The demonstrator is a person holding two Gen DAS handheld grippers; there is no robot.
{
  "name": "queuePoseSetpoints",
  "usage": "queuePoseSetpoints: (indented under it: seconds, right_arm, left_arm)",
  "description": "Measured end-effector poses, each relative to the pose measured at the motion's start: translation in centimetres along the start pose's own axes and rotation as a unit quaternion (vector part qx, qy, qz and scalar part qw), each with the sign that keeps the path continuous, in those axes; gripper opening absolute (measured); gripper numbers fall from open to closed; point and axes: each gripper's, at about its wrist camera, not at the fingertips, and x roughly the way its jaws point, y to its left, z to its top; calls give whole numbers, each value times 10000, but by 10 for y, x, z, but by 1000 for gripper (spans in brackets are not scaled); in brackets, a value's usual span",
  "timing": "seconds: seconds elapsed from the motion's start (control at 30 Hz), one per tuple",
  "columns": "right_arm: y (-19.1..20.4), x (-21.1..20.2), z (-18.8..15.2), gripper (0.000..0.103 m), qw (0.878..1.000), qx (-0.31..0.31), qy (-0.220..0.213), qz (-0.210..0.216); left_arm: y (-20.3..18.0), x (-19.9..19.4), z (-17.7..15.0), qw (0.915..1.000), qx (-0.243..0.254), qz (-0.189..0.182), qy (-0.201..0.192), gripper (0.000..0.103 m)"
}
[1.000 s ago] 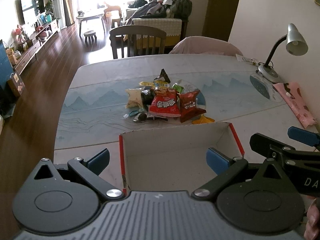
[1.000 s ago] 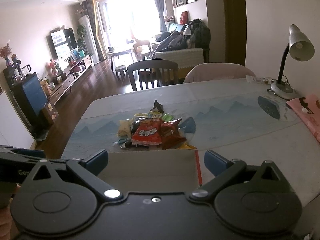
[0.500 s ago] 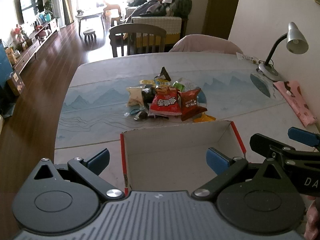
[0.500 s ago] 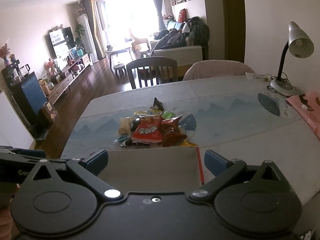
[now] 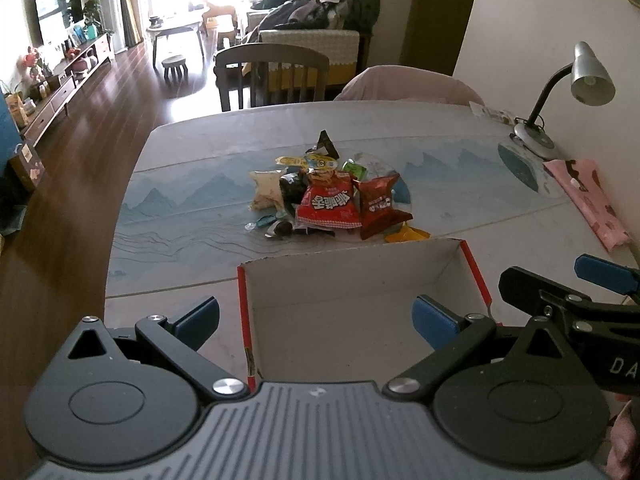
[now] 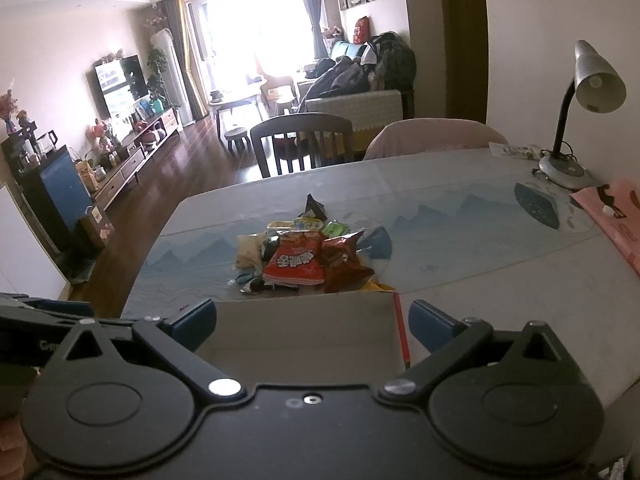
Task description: Organize snacks
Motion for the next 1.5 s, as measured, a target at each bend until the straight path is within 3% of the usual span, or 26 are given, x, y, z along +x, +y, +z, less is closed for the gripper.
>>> queuePoseSetpoints:
  seconds: [0.77, 0.97, 1.3, 1.5]
  right_arm:
    - [0, -4, 1, 103, 10000, 36, 38, -57]
    - [-2, 8, 14, 103, 9996, -138, 246, -9]
    - [-27, 54, 64, 100, 9962, -694, 485, 180]
    - [-46, 98, 97, 95, 9935, -737, 778, 389]
  left_arm:
    - [2, 9, 1, 9998, 28, -172, 97, 103]
    - [1, 21, 10, 9998, 39, -179, 126, 103]
    - [18, 60, 54, 9987, -156, 172, 459, 103]
    - [24, 94, 93, 9979, -127, 147, 612, 103]
